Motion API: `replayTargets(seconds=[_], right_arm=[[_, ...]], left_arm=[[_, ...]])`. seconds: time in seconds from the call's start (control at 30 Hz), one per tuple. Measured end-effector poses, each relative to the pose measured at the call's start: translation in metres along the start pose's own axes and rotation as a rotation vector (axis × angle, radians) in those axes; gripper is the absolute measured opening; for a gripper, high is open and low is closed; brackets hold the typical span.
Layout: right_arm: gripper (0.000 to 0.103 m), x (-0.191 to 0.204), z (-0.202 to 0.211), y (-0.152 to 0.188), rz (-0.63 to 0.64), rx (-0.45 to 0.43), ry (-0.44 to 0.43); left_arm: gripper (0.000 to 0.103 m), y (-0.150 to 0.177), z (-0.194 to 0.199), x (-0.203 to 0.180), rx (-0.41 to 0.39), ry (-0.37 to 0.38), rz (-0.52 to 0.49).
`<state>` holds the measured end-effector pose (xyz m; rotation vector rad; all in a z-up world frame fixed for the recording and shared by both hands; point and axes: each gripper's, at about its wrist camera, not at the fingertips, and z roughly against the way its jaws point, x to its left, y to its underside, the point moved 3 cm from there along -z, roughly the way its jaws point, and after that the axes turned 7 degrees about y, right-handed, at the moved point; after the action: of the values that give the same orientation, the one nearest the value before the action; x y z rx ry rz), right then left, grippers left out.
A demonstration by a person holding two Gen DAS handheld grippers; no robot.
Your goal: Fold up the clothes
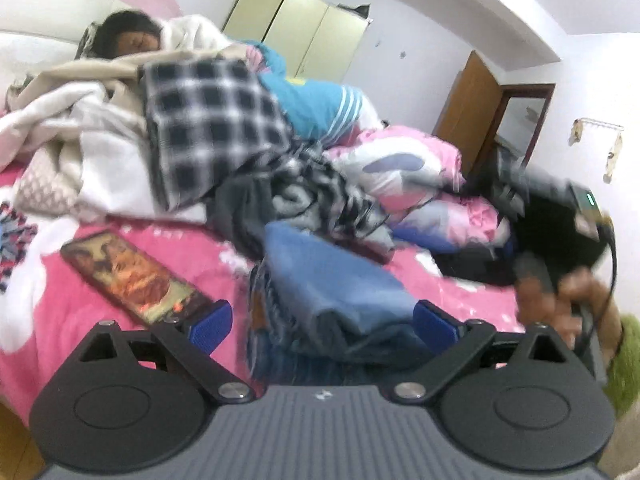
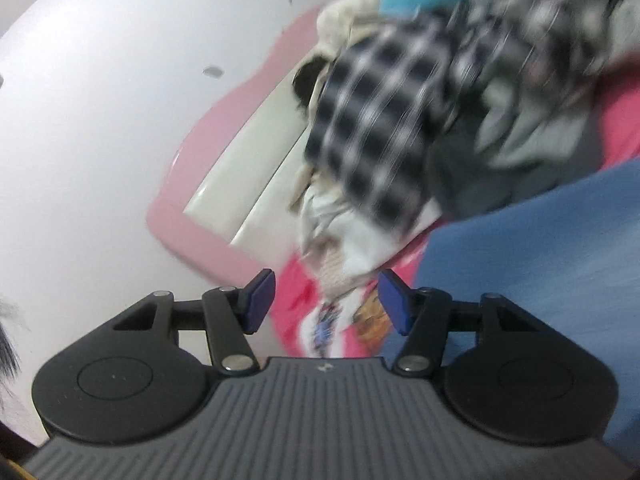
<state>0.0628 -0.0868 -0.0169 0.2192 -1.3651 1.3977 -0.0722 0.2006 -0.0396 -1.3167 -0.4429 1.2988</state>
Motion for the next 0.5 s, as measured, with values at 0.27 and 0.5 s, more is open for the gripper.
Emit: replayTargets(seconds=[0.27, 0.5], right_arm=[[0.018, -0.032, 0.087, 0.025, 0.168, -0.170, 0.382], [0.015, -0.034, 0.097, 0.048, 0.320, -0.165, 0.415]], left_arm=[[0.068, -0.010, -0.053, 0.002, 0.118, -0.103, 0.049], [0.035, 0.008, -0.064, 0.020, 0.187, -0.111, 0.119]])
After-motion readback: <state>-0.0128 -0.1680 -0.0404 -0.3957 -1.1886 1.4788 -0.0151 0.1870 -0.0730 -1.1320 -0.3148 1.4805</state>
